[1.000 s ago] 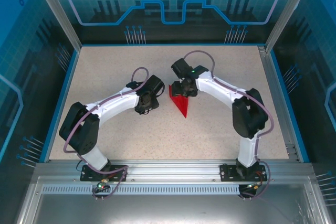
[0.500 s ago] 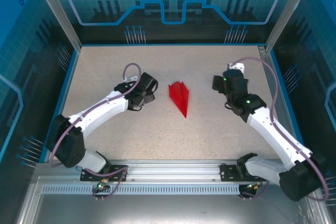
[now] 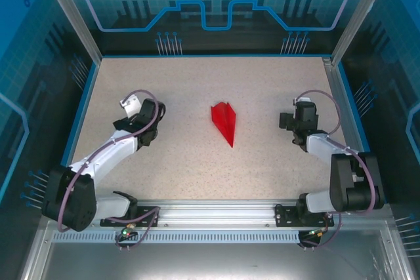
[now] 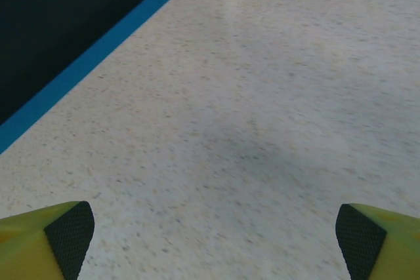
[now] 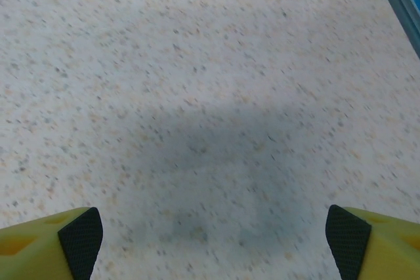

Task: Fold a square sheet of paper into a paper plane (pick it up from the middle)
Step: Move the paper plane to the top-center of the table, then reset both arms

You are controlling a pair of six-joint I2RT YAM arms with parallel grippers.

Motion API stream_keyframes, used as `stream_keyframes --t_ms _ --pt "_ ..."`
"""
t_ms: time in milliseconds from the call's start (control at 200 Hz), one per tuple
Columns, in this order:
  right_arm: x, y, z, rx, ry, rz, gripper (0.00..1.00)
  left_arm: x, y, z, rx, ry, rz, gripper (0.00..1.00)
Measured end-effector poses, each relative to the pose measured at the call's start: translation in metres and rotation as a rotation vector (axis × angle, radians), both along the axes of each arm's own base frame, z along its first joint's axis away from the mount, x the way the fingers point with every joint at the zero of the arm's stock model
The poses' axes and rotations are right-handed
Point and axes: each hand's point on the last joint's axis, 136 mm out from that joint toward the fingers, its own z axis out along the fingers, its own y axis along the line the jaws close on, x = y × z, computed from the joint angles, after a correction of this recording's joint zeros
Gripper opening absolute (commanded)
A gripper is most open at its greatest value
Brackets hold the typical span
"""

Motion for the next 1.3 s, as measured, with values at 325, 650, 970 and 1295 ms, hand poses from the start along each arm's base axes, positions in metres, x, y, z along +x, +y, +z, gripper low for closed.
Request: stream_keyframes --t_ms 325,650,970,1295 --pt "0.016 0.042 0.004 0.019 -0.177 0.197 0.91 0.030 0.001 -0.015 0.045 -0.085 -0.158 0.99" --pt "0.015 0.047 0.003 -0.003 -0.241 0.231 0.99 0.035 0.009 -0.048 0.038 -0.158 -0.273 0.99" --pt "0.016 0.050 0.005 0.006 -0.251 0.244 0.99 0.057 -0.009 -0.064 -0.056 -0.197 -0.451 0.99" --pt "0.016 0.051 0.005 0.010 -0.254 0.250 0.99 0.059 -0.017 -0.065 -0.076 -0.202 -0.493 0.99"
